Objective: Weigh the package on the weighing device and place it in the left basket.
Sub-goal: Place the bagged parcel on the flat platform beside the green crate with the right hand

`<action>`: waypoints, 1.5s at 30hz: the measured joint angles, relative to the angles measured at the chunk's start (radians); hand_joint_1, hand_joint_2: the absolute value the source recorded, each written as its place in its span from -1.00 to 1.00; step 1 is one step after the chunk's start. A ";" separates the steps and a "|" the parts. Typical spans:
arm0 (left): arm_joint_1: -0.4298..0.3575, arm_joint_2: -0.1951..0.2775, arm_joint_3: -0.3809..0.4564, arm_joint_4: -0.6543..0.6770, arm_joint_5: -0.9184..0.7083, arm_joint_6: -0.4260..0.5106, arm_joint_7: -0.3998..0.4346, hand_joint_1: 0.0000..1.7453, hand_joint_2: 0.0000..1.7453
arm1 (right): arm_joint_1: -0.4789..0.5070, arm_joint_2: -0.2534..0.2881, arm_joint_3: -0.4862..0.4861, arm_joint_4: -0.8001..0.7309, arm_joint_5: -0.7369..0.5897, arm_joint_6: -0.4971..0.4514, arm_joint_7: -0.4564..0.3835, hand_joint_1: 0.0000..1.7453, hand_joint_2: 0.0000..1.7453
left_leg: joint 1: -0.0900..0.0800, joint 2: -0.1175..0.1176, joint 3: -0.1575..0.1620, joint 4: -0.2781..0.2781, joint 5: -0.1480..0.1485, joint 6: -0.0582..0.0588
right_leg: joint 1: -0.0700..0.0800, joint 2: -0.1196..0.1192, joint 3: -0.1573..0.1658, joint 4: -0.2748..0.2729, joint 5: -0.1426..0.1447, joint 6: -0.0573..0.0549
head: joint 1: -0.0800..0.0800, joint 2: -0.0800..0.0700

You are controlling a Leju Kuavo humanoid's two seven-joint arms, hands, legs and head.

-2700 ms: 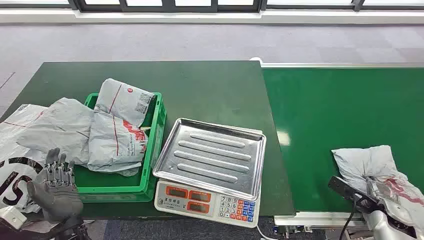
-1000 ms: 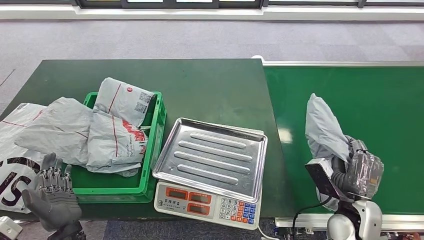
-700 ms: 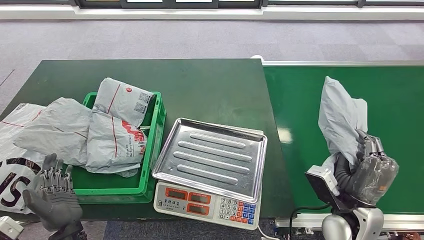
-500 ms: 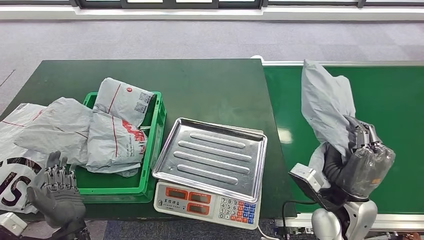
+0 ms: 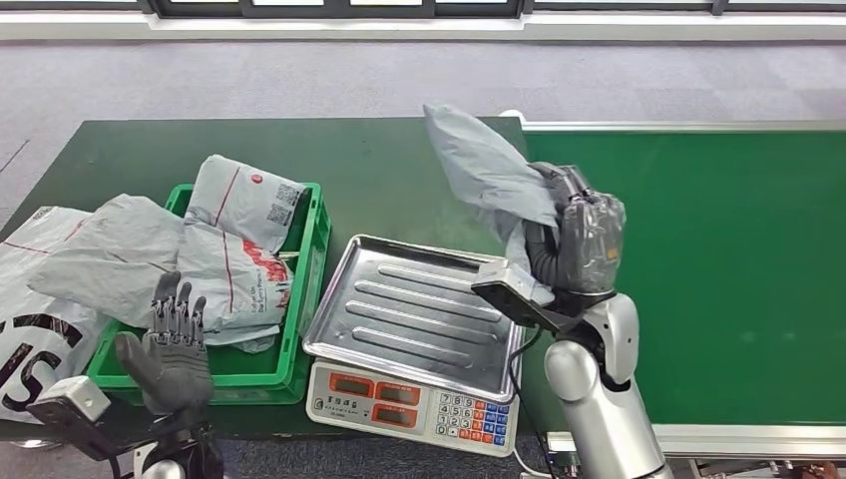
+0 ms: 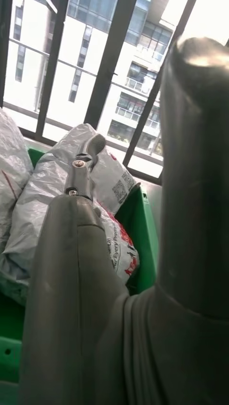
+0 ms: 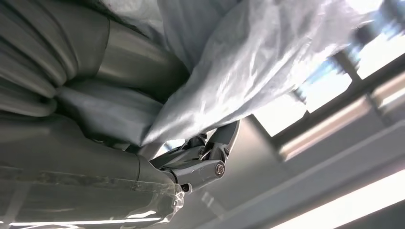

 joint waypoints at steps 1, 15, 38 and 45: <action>-0.010 0.002 -0.004 0.011 0.001 -0.002 0.001 -1.00 -1.00 | -0.014 0.009 0.014 0.027 -0.011 0.017 -0.012 1.00 1.00 | 0.000 0.000 0.000 0.000 0.000 0.000 | 0.000 0.000 0.000 0.000 0.000 0.000 | 0.000 0.000; -0.066 0.012 -0.034 0.081 0.030 0.019 -0.009 -1.00 -1.00 | -0.126 0.164 0.145 0.405 -0.086 0.126 -0.060 1.00 1.00 | 0.001 -0.001 -0.003 0.000 0.000 0.000 | 0.000 0.000 -0.003 0.001 0.000 -0.001 | 0.000 0.000; -0.063 0.013 -0.033 0.065 -0.010 0.055 -0.013 -1.00 -1.00 | -0.108 0.183 0.180 0.405 -0.099 0.175 0.045 -1.00 1.00 | 0.000 -0.001 -0.003 0.000 0.000 0.000 | 0.000 0.000 -0.003 0.001 0.000 -0.001 | 0.000 0.000; -0.055 0.014 -0.033 0.044 -0.023 0.057 -0.015 -1.00 -1.00 | -0.055 0.154 0.180 0.263 -0.142 0.251 0.095 -1.00 1.00 | 0.000 0.000 -0.003 0.000 0.000 0.000 | 0.000 0.000 -0.003 0.001 0.000 -0.001 | 0.000 0.000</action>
